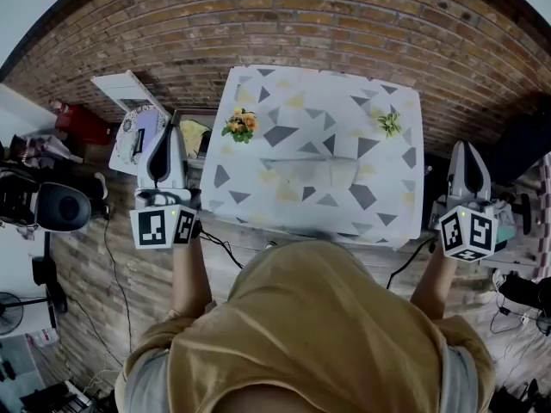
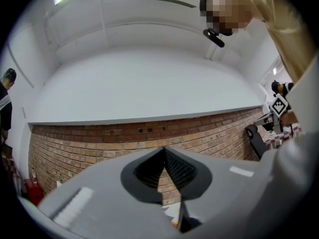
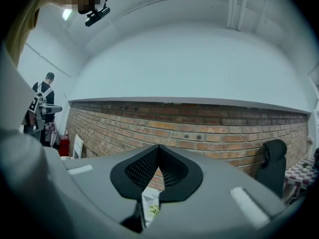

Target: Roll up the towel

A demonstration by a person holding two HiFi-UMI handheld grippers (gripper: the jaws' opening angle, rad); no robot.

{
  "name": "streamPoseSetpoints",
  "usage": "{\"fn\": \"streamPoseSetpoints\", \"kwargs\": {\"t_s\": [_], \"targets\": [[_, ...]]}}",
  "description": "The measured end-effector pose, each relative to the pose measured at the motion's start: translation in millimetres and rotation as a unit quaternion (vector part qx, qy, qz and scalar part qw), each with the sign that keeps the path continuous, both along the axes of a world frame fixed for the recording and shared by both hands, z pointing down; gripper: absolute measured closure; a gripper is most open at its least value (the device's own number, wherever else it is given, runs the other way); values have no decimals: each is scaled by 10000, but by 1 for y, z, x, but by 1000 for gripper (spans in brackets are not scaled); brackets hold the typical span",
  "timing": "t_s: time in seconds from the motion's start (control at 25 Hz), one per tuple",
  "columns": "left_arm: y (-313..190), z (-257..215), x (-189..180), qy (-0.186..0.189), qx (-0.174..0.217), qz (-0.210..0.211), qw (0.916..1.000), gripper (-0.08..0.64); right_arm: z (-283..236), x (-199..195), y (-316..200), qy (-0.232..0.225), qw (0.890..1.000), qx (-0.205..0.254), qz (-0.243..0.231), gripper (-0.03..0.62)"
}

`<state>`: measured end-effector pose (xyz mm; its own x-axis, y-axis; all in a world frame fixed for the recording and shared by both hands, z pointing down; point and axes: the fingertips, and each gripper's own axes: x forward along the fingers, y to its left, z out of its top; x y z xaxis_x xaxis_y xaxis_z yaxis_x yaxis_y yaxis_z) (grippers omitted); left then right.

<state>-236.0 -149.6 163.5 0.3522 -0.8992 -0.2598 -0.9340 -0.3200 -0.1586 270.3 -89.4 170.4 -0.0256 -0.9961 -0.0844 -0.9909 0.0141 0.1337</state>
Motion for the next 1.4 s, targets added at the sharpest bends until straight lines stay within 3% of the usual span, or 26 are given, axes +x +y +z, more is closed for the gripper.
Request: {"fn": "streamPoseSetpoints", "kwargs": {"t_s": [1.4], "targets": [[15, 15, -1, 59, -94, 163, 9998, 497, 17, -42, 0, -50, 9994, -131, -308, 588]]}}
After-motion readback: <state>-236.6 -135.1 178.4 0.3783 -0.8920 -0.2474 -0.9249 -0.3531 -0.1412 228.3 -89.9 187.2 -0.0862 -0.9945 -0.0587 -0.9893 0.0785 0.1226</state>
